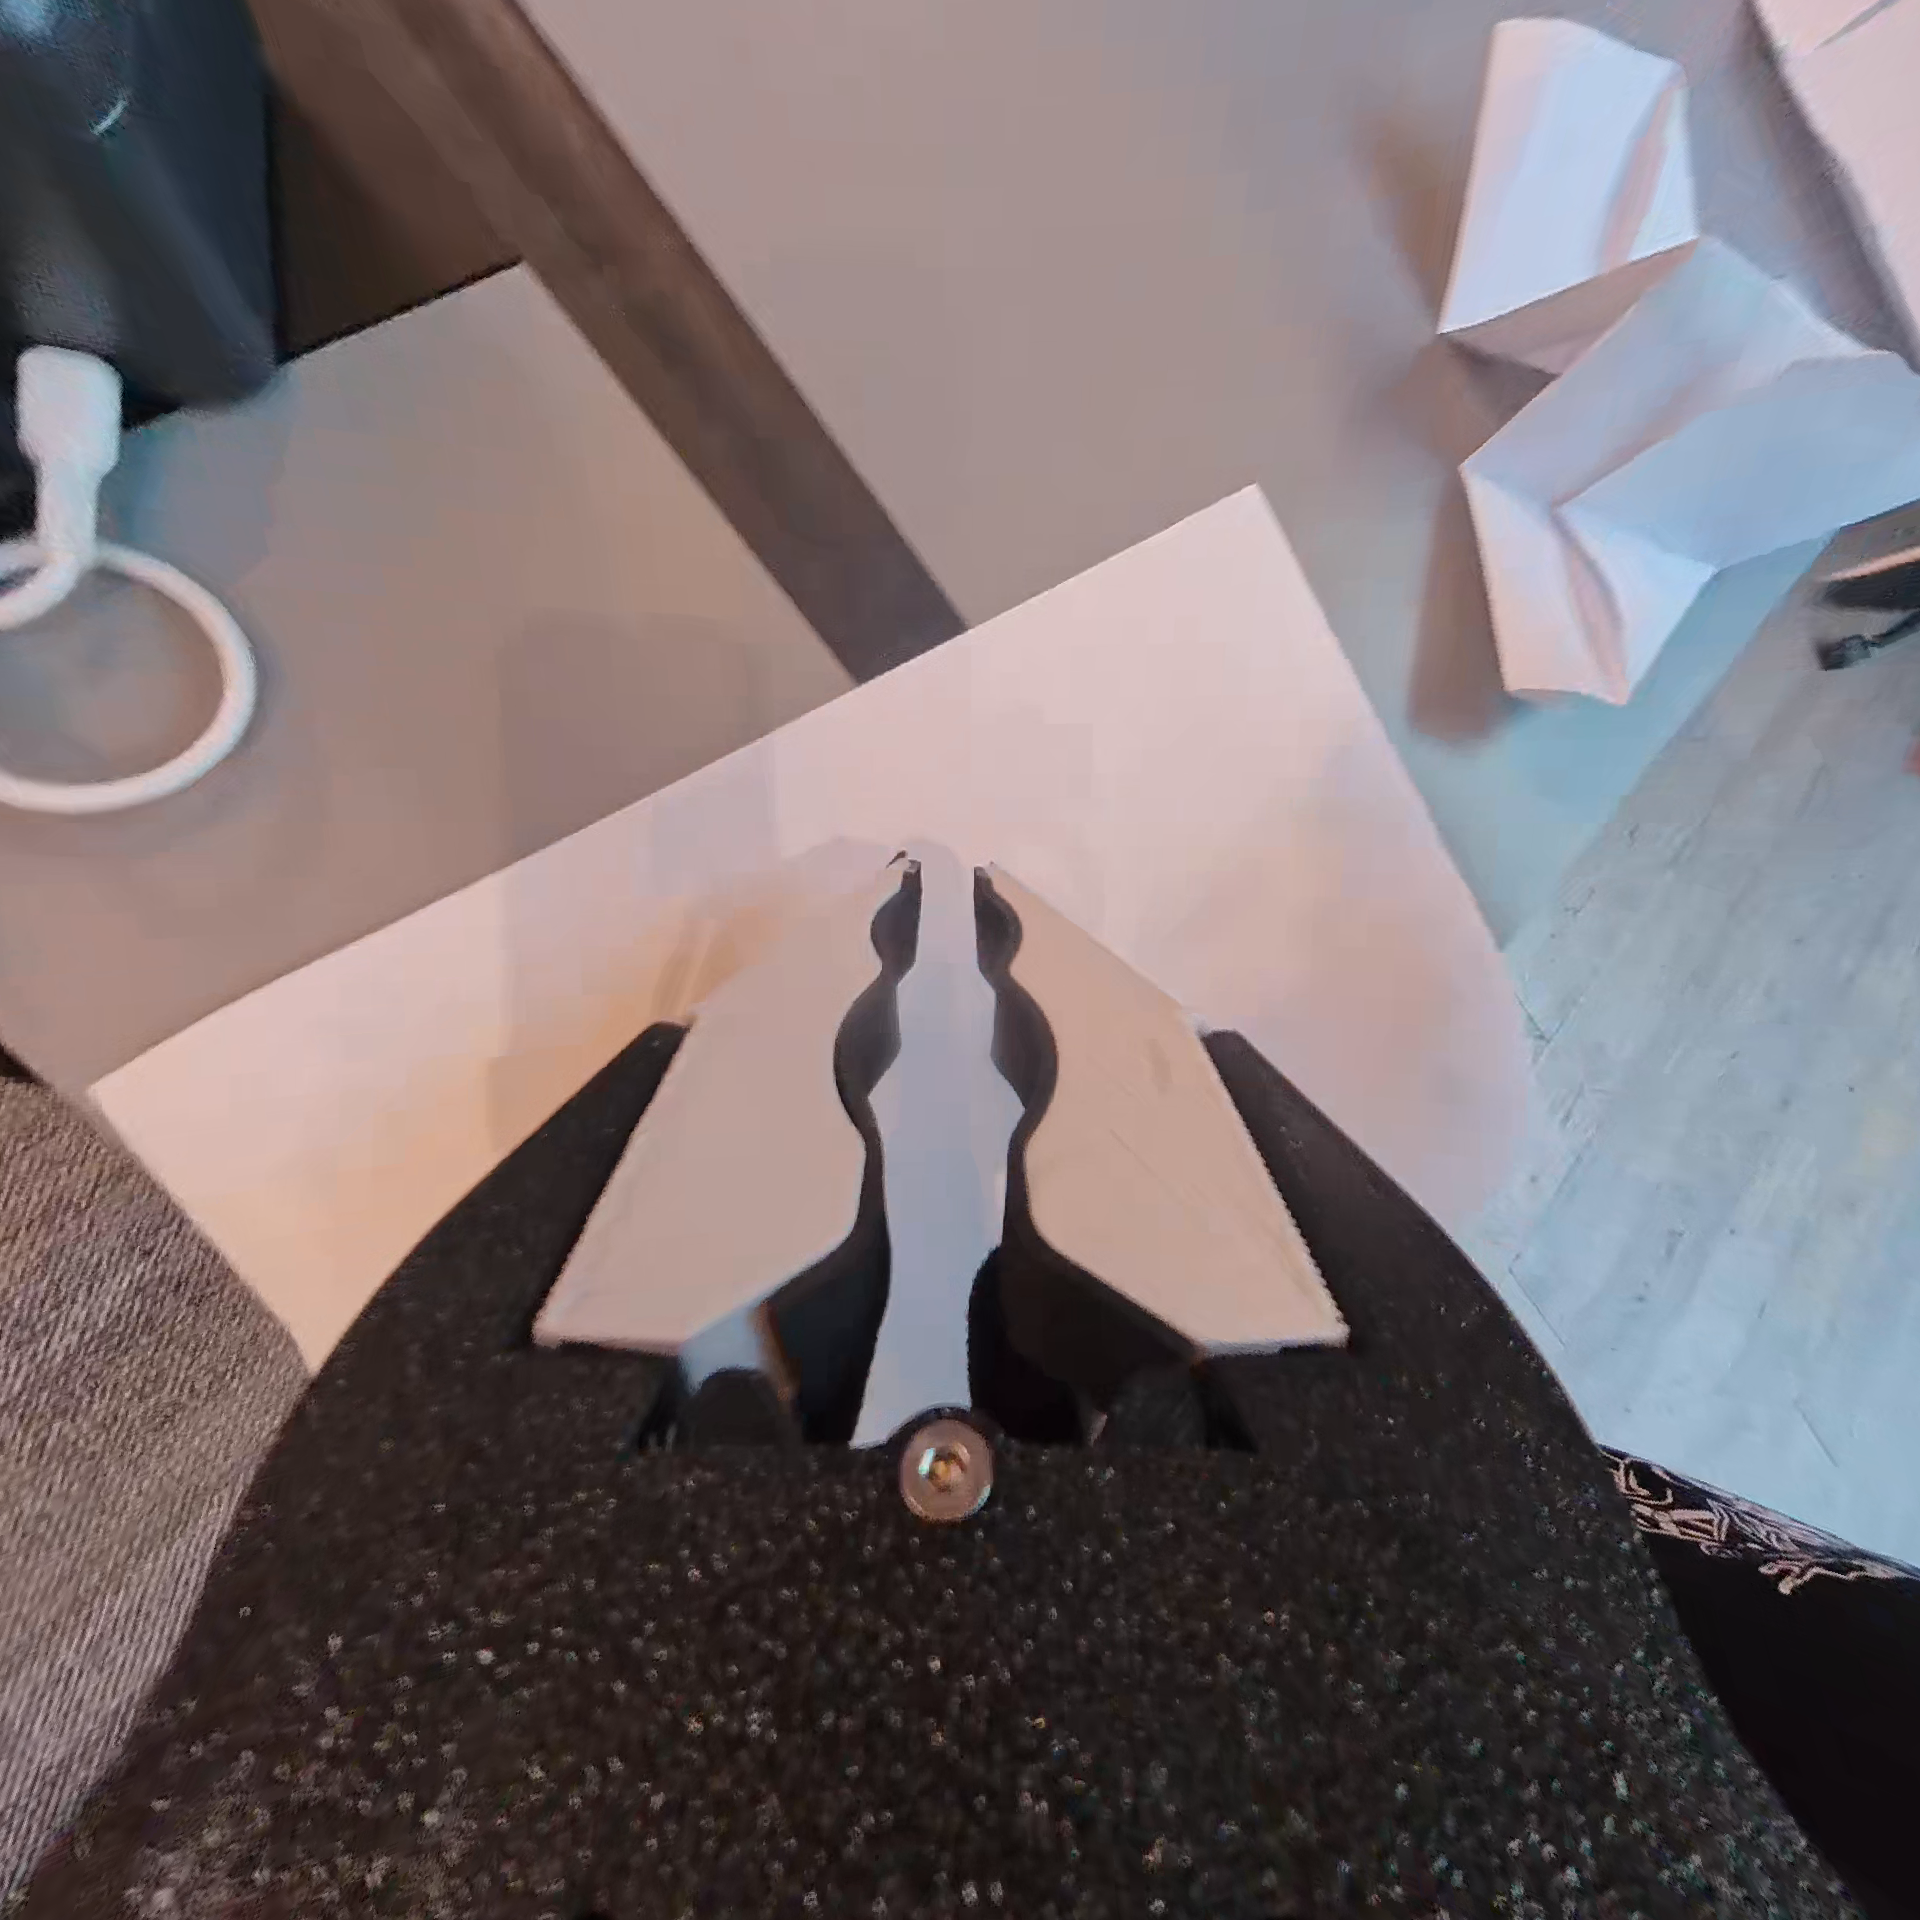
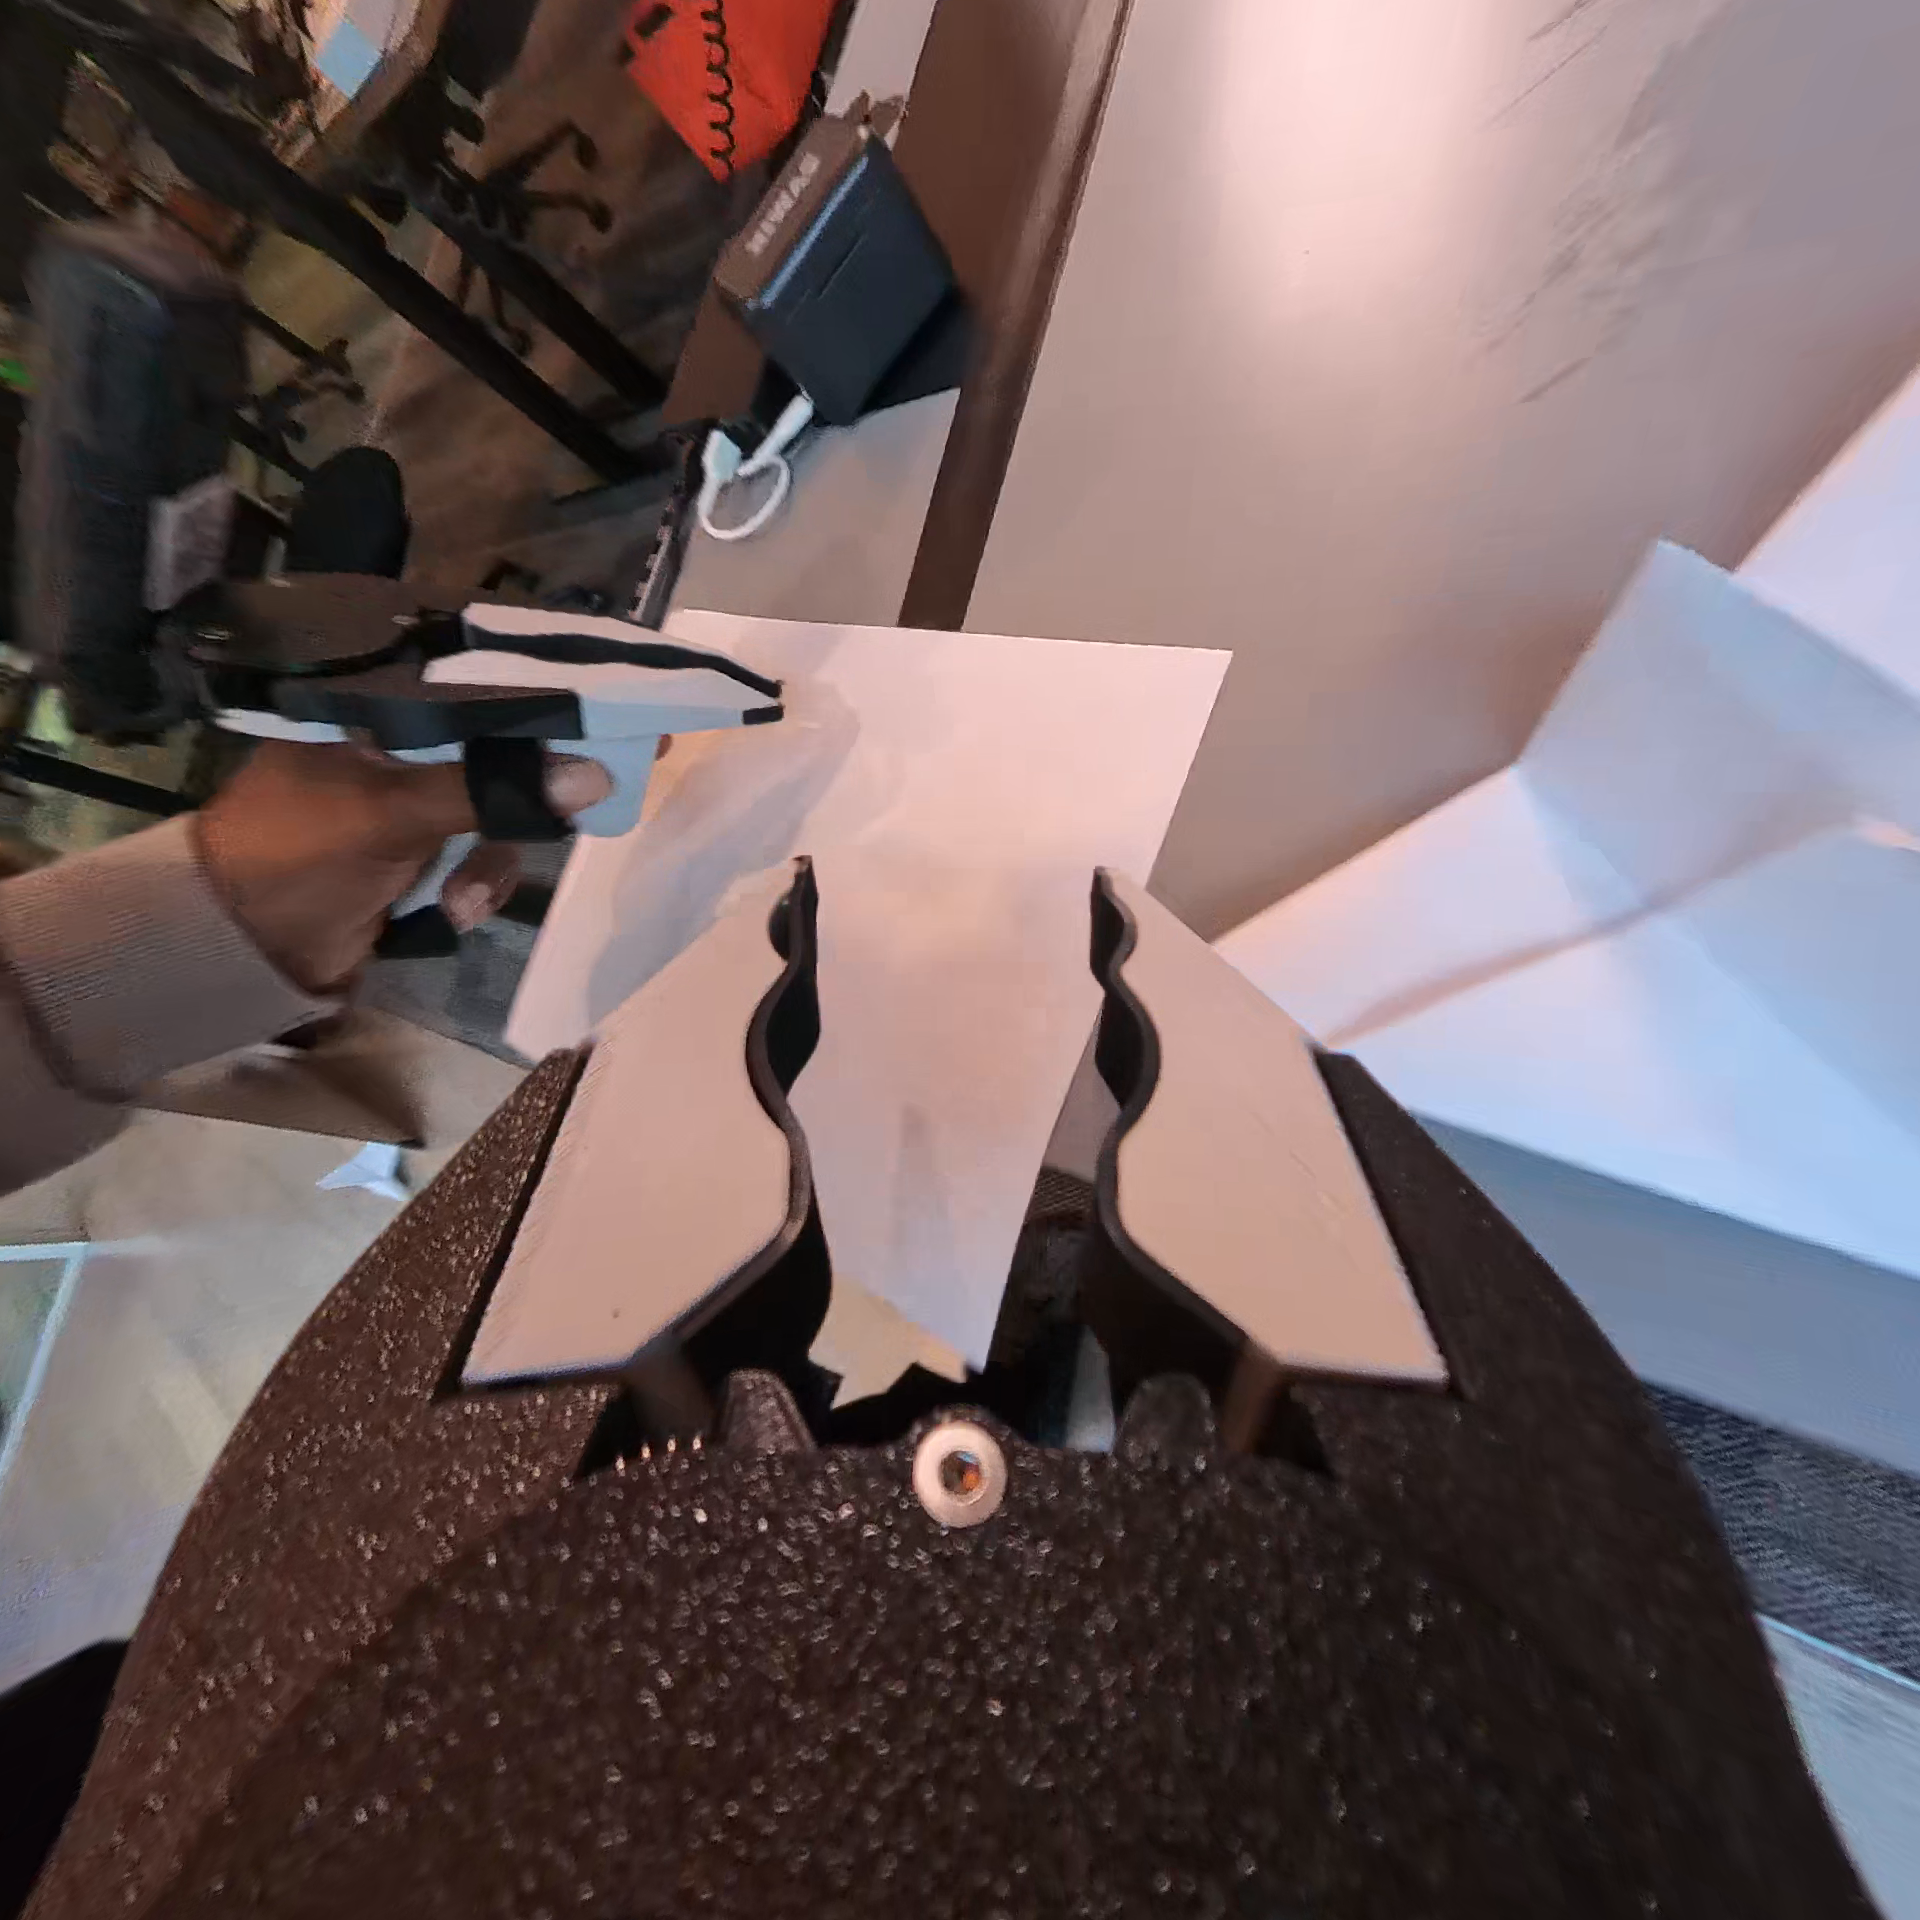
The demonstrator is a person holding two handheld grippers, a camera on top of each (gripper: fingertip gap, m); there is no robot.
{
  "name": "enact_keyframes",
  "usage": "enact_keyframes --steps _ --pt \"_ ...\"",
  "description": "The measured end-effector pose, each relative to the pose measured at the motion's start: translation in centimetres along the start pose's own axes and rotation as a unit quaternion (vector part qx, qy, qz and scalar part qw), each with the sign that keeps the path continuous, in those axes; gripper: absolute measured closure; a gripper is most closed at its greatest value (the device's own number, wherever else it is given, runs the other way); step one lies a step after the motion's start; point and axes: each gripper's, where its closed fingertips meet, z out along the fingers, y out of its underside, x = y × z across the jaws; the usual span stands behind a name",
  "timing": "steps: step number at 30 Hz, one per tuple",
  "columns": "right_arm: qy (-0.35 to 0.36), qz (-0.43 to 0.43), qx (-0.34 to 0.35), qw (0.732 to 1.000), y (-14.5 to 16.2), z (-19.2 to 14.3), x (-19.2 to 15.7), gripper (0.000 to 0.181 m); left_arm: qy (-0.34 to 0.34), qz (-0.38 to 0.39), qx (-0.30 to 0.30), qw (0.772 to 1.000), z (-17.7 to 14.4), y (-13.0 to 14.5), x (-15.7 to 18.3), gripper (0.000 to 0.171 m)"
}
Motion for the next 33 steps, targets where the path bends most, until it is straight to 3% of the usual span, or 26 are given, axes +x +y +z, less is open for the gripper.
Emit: enact_keyframes --steps 3,5,7,10,12,19,23,27,30,33 --pt "0.027 -0.038 -0.011 0.999 0.3 4.1 0.6 0.124 0.000 0.031 -0.011 0.999 1.6 0.0 1.1 0.155" --pt "0.043 -0.065 -0.045 0.996 0.6 6.0 1.2 0.113 -0.030 0.053 -0.019 0.998 2.9 0.2 0.6 0.137" --pt "0.066 -0.087 -0.070 0.992 0.4 7.0 2.0 0.108 -0.044 0.056 -0.011 0.997 3.2 0.0 0.3 0.140" --pt "0.095 -0.104 -0.099 0.985 0.6 7.7 3.0 0.099 -0.047 0.071 -0.022 0.996 2.8 0.6 -0.5 0.161" --pt "0.102 -0.118 -0.107 0.982 0.8 8.2 3.2 0.099 -0.039 0.083 -0.023 0.995 2.2 1.3 -0.8 0.171" --pt "0.142 -0.173 -0.122 0.967 1.8 9.3 3.2 0.112 -0.030 0.083 -0.014 0.996 1.3 2.2 -1.3 0.171" --pt "0.116 -0.162 -0.112 0.974 1.9 9.7 2.4 0.129 -0.033 0.074 -0.012 0.997 1.3 2.1 -1.4 0.171" --pt "0.021 -0.107 -0.091 0.990 1.6 10.0 -0.4 0.146 -0.031 0.066 -0.011 0.997 1.3 2.1 -1.4 0.171" --pt "-0.022 -0.076 -0.070 0.994 0.7 9.8 -1.8 0.144 -0.032 0.065 -0.010 0.997 1.4 2.0 -1.4 0.171" --pt "0.059 -0.092 -0.069 0.992 0.4 9.4 1.1 0.121 -0.028 0.062 -0.007 0.998 1.4 2.0 -1.4 0.171"
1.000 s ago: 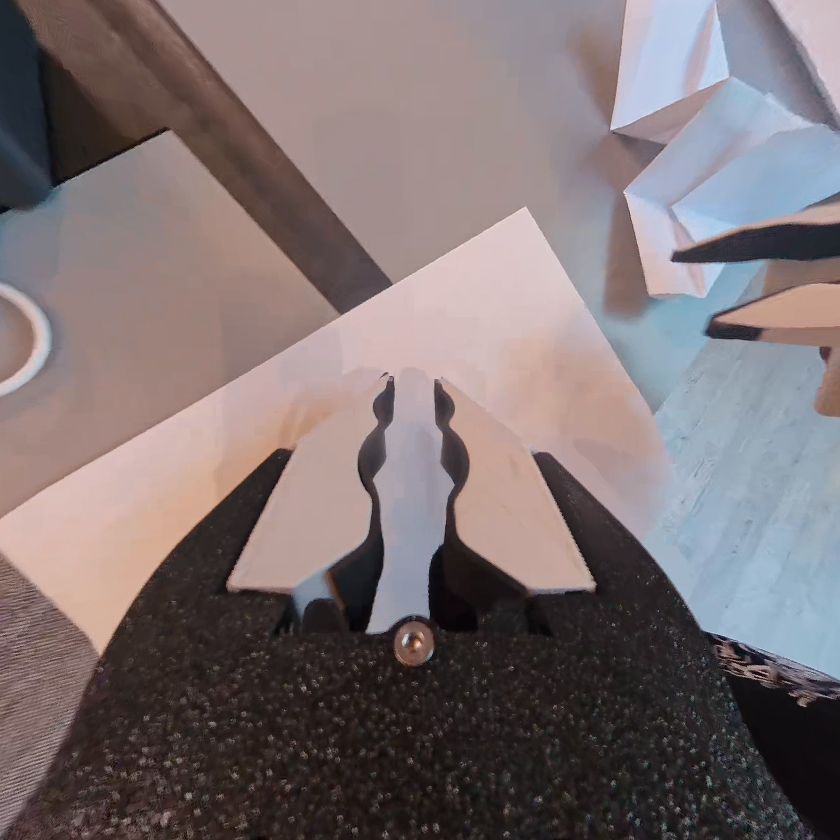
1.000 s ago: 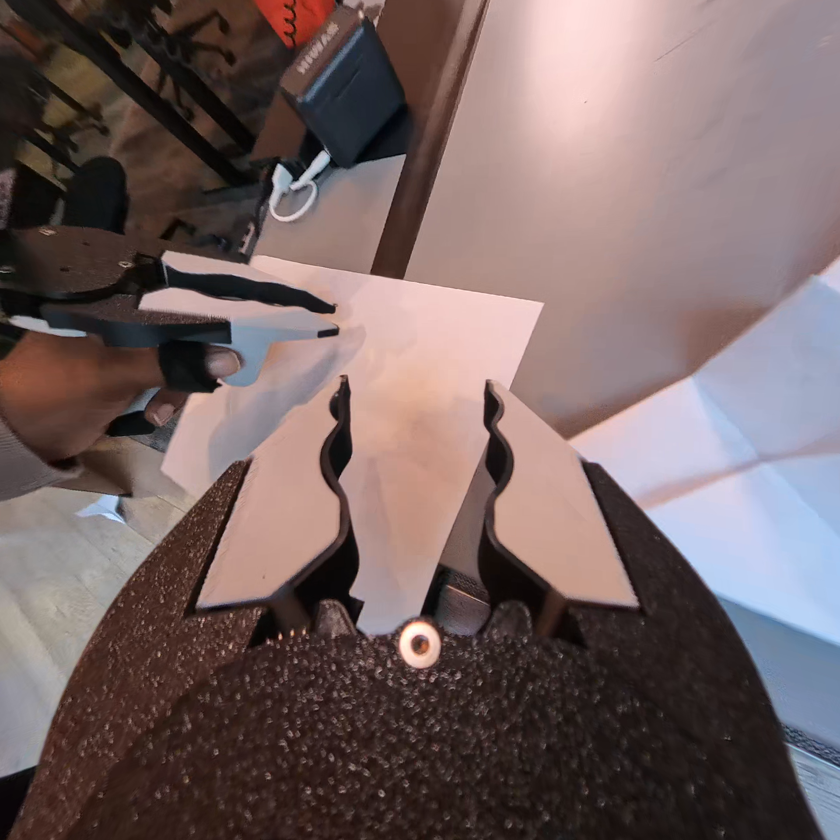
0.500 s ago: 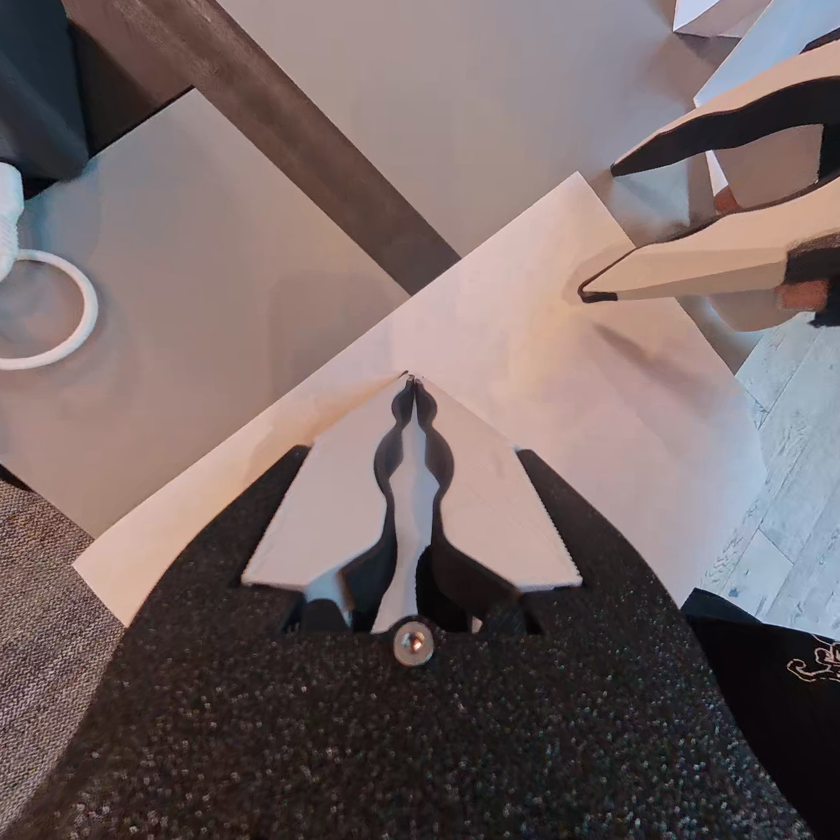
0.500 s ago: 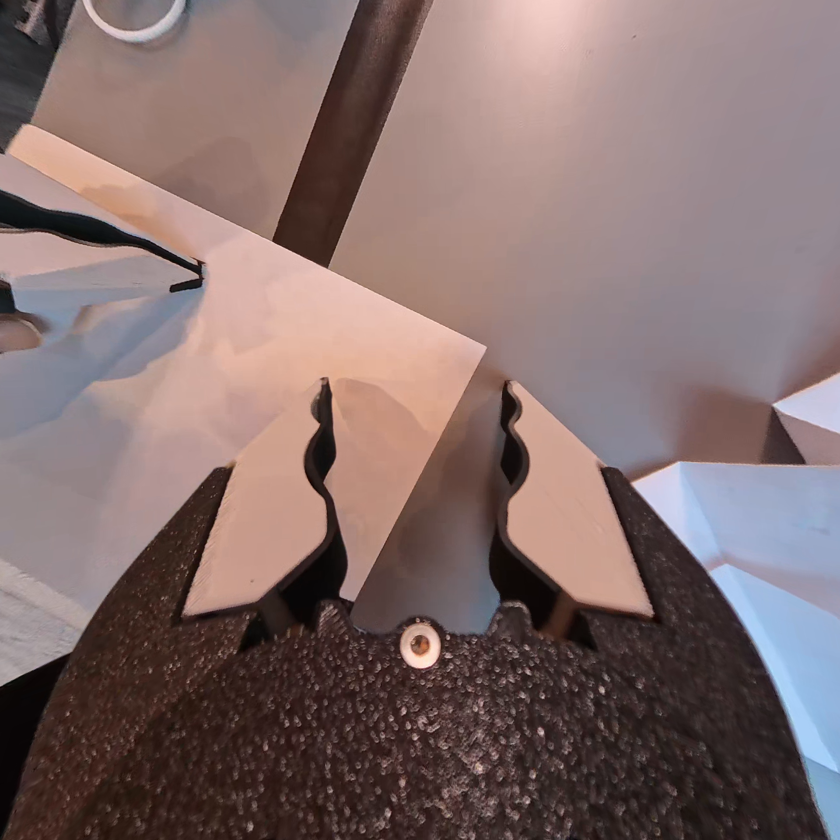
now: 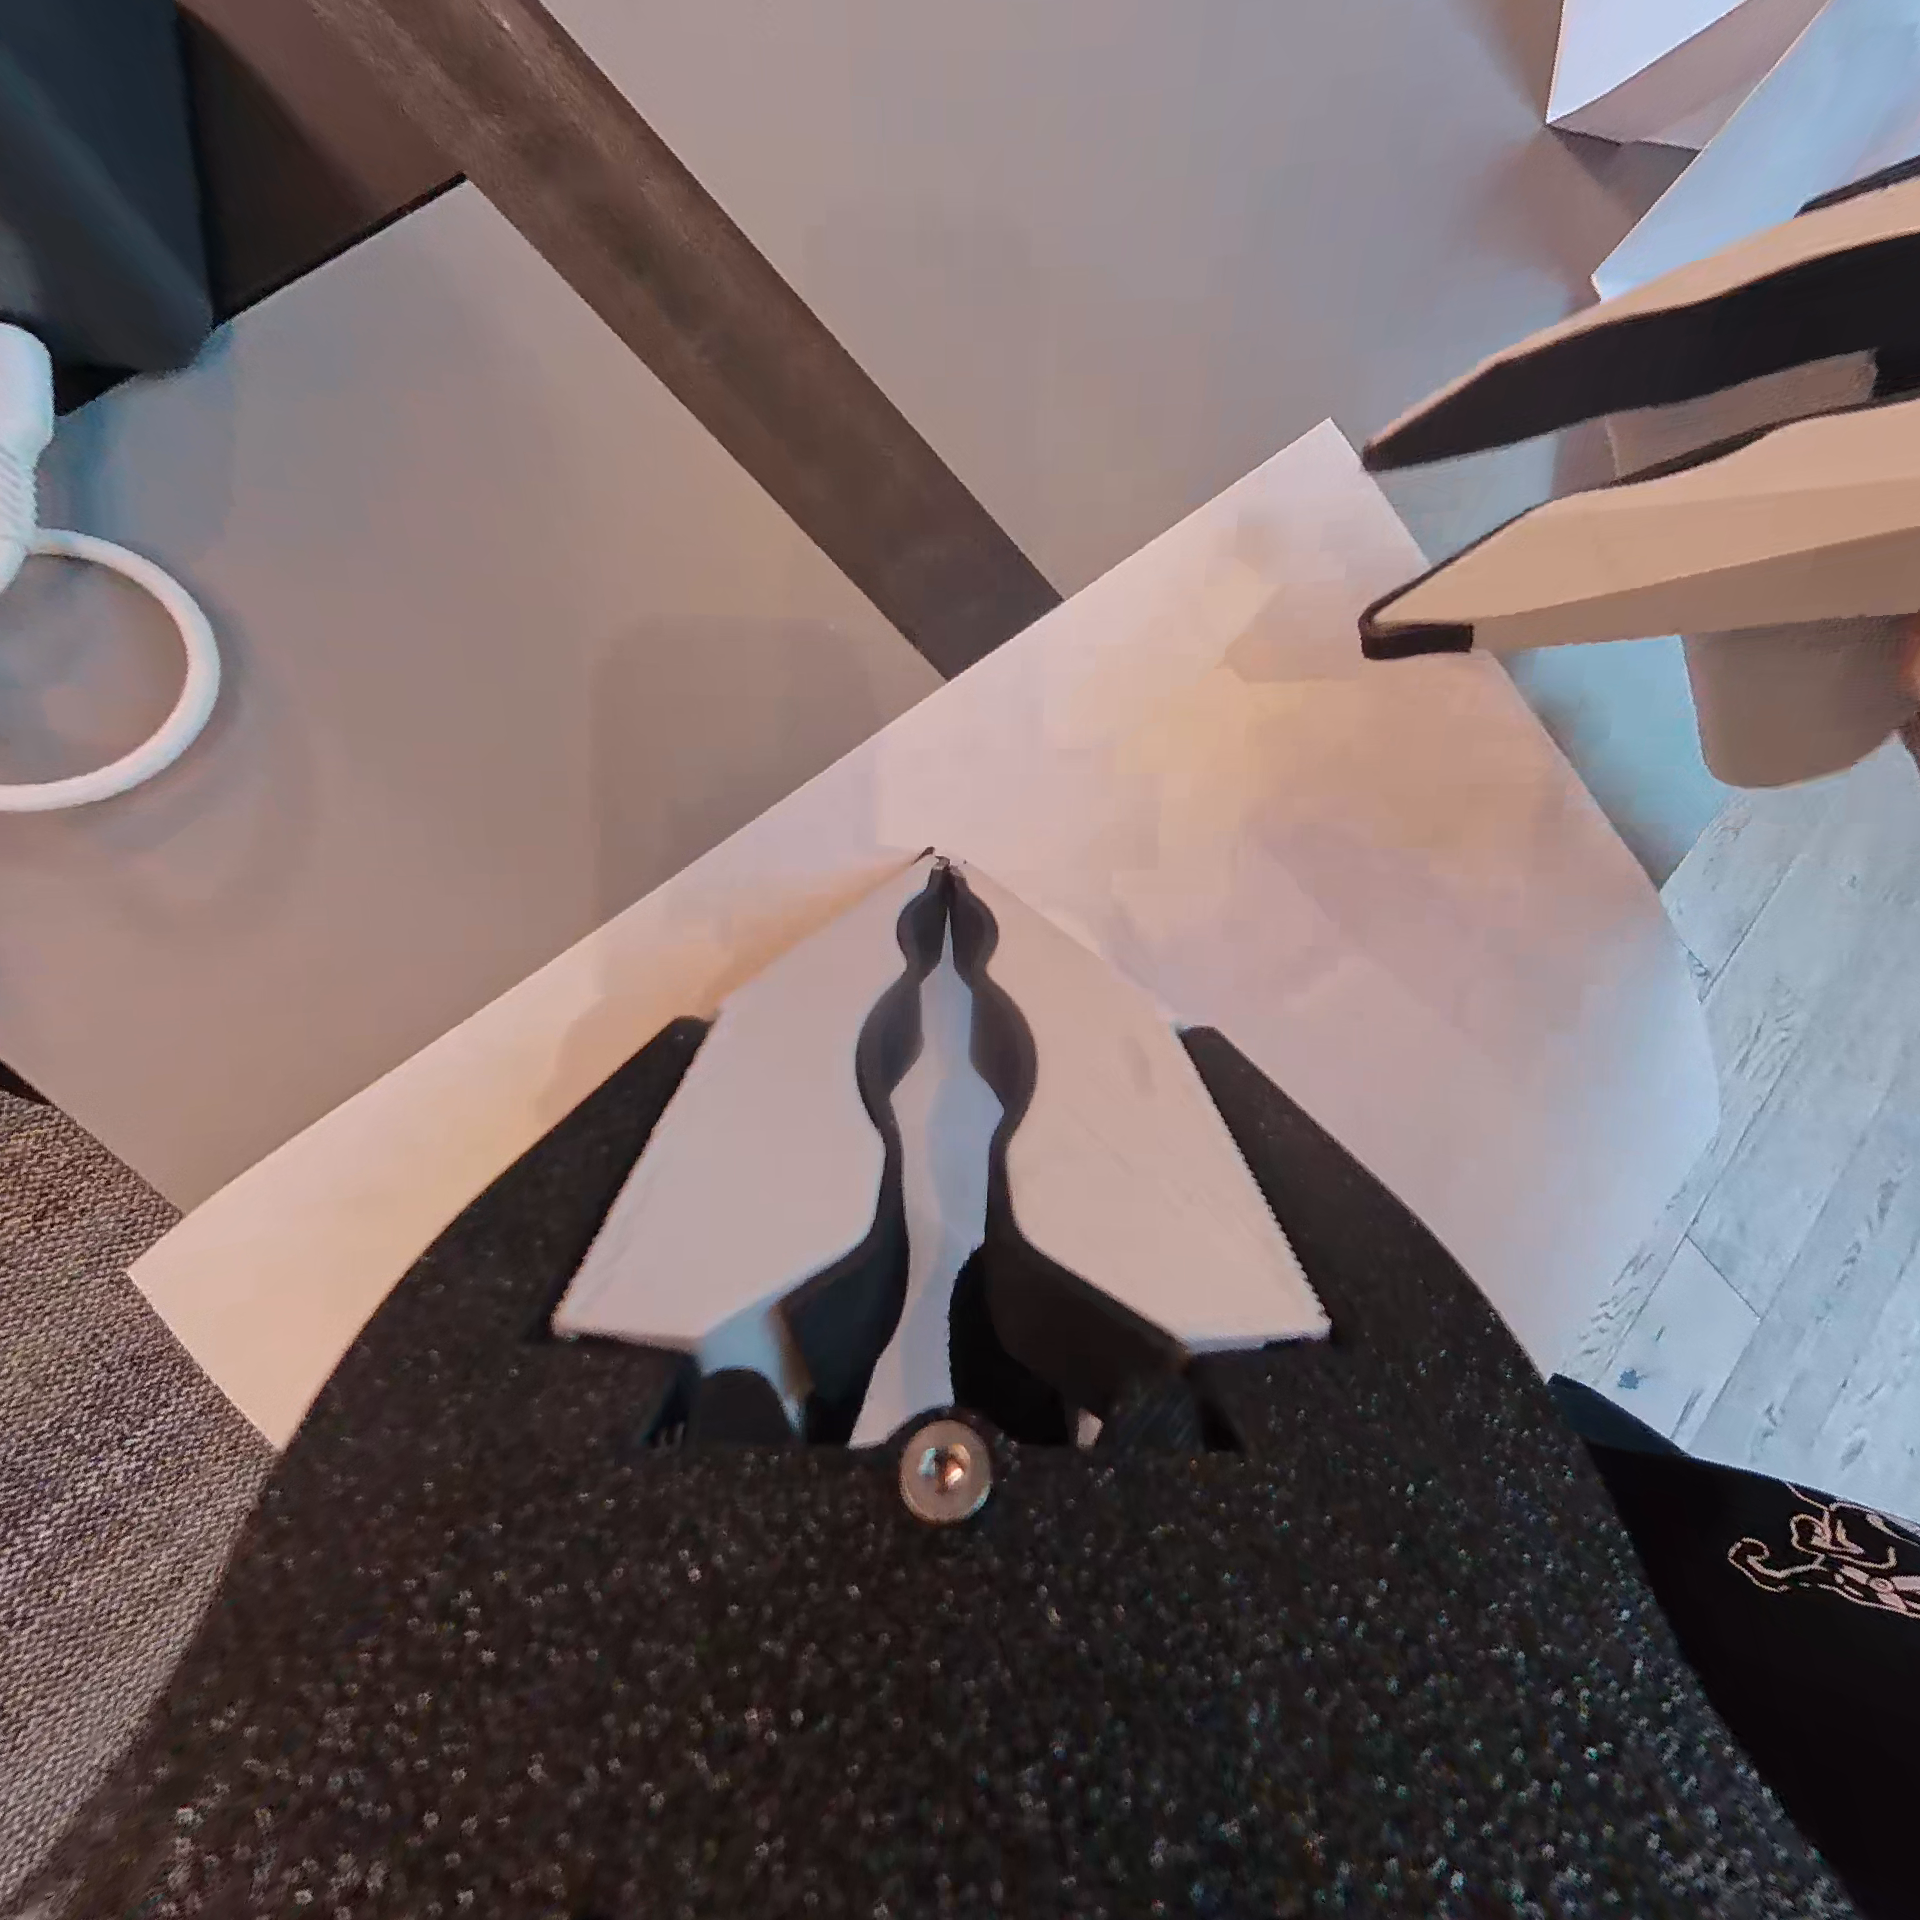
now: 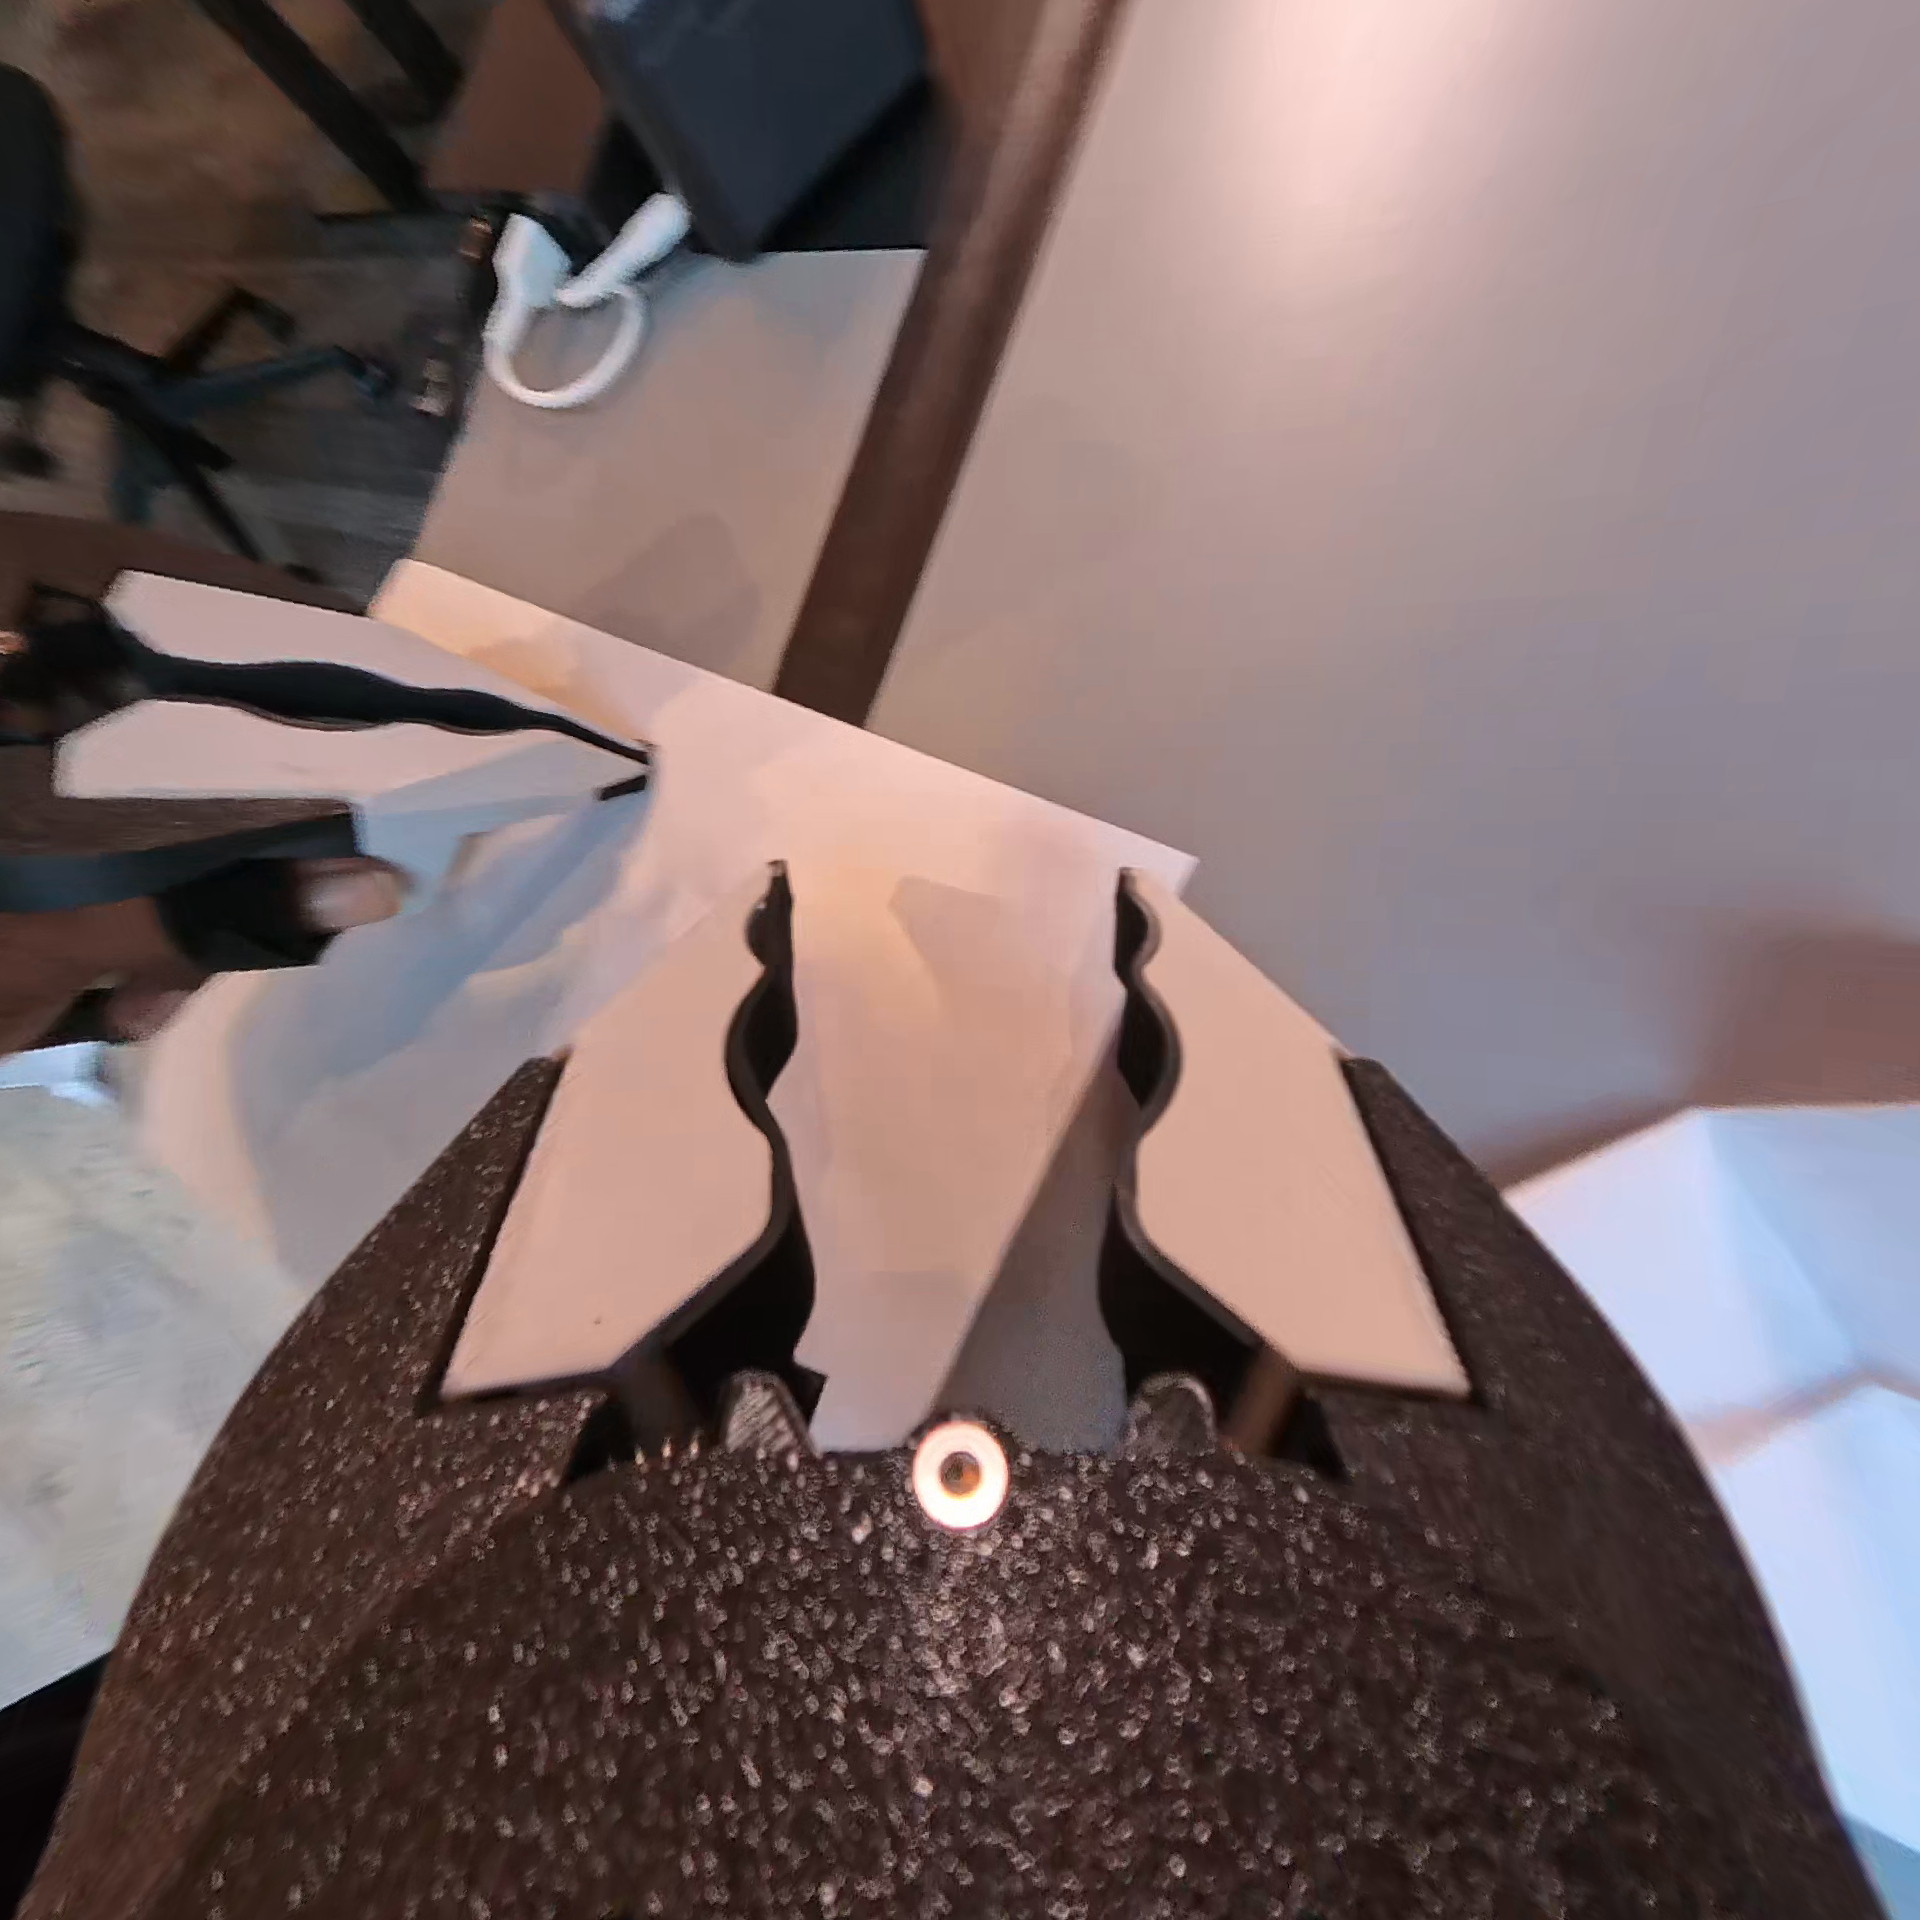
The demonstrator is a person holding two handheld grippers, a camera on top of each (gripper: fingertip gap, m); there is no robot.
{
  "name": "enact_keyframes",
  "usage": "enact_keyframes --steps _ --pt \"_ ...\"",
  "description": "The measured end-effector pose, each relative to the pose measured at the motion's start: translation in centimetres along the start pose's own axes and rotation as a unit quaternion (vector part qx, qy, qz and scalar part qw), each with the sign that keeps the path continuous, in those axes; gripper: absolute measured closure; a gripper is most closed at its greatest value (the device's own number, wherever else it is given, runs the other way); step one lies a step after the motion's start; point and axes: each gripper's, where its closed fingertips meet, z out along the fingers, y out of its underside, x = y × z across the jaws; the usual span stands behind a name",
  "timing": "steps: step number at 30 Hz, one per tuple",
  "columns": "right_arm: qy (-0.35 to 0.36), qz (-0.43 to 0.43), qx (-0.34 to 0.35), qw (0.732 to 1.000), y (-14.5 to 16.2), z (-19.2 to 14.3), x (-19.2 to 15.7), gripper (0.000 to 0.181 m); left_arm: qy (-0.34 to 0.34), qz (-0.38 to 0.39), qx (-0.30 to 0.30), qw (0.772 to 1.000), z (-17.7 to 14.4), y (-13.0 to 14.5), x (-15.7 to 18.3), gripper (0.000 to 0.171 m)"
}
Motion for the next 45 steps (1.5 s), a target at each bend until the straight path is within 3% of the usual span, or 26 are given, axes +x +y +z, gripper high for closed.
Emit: enact_keyframes --steps 4,8,10,13,15,19,23,26,28,32,36,40,45 --pt "0.059 -0.079 -0.049 0.994 1.2 0.9 1.3 0.107 0.002 -0.002 -0.001 1.000 0.0 0.0 0.0 0.171" --pt "0.085 -0.150 -0.059 0.983 1.4 1.6 0.5 0.123 0.005 -0.013 -0.003 1.000 0.0 0.0 0.0 0.171" --pt "0.064 -0.142 -0.053 0.986 1.4 1.8 -0.4 0.139 0.002 -0.012 -0.005 1.000 0.0 0.0 0.0 0.171" --pt "0.004 -0.115 -0.020 0.993 0.5 1.4 -2.2 0.148 0.001 -0.014 -0.010 1.000 0.0 0.0 0.0 0.171" --pt "-0.081 -0.076 0.004 0.994 -0.2 0.6 -4.5 0.151 0.002 -0.016 -0.013 1.000 0.0 0.0 0.0 0.171" --pt "-0.244 0.012 0.031 0.969 -0.9 -1.8 -8.6 0.147 0.002 -0.019 -0.015 1.000 0.0 -0.1 0.0 0.171" --pt "-0.305 0.081 0.035 0.948 -0.6 -3.1 -9.1 0.140 0.002 -0.027 -0.015 1.000 0.2 -0.3 -0.1 0.171" --pt "-0.286 0.106 0.060 0.951 -1.2 -3.1 -7.9 0.144 0.000 -0.025 -0.015 1.000 0.4 -0.6 -0.2 0.171" --pt "-0.230 0.087 0.066 0.967 -1.5 -2.4 -6.3 0.150 0.001 -0.026 -0.015 1.000 0.6 -0.8 -0.2 0.171" --pt "-0.129 -0.009 0.071 0.989 -2.5 -1.4 -3.9 0.177 -0.002 -0.030 -0.017 0.999 0.9 -1.3 -0.2 0.171" --pt "-0.039 -0.147 0.049 0.987 -2.8 -0.5 -1.9 0.181 0.005 -0.047 -0.031 0.998 1.1 -1.7 -0.3 0.171" --pt "-0.012 -0.208 0.027 0.978 -2.3 0.4 -1.4 0.181 0.005 -0.059 -0.025 0.998 1.1 -2.1 -1.2 0.171" --pt "-0.011 -0.216 0.012 0.976 -1.3 0.8 -1.4 0.181 -0.028 -0.041 -0.003 0.999 0.8 -2.9 -2.8 0.168"
